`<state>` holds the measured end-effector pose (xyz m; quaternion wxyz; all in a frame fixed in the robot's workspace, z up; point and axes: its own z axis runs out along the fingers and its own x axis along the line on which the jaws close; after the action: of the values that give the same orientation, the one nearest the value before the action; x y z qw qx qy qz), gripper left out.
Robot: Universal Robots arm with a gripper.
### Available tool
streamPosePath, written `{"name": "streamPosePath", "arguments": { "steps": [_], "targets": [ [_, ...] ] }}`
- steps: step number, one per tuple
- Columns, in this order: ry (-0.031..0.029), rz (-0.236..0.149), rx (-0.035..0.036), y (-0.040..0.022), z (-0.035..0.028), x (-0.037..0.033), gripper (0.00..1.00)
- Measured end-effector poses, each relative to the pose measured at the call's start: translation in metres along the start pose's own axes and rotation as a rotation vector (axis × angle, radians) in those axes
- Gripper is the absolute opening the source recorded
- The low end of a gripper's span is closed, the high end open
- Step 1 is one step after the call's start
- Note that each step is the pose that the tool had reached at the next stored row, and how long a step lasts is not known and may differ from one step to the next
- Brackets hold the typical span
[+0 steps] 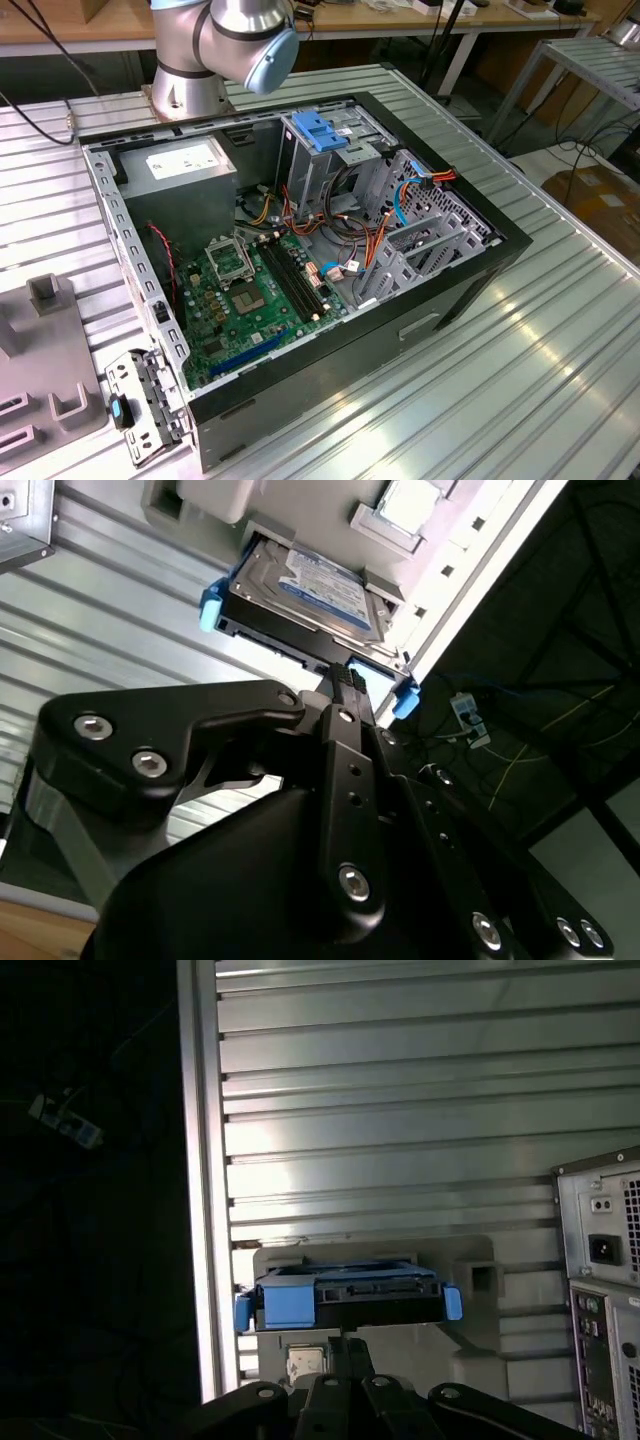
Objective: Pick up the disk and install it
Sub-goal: 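Reach for the disk, then pick up the disk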
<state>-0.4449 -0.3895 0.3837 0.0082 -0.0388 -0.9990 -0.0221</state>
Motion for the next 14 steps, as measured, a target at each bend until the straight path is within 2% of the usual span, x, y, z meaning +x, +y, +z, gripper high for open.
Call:
{"name": "streamPosePath", "arguments": {
  "steps": [3, 14],
  "targets": [
    [0.0002, 0.000, 0.0000, 0.0002, 0.0005, 0.0045, 0.11],
    [0.0002, 0.000, 0.0000, 0.0003, 0.0006, 0.0046, 0.11]
  ]
}}
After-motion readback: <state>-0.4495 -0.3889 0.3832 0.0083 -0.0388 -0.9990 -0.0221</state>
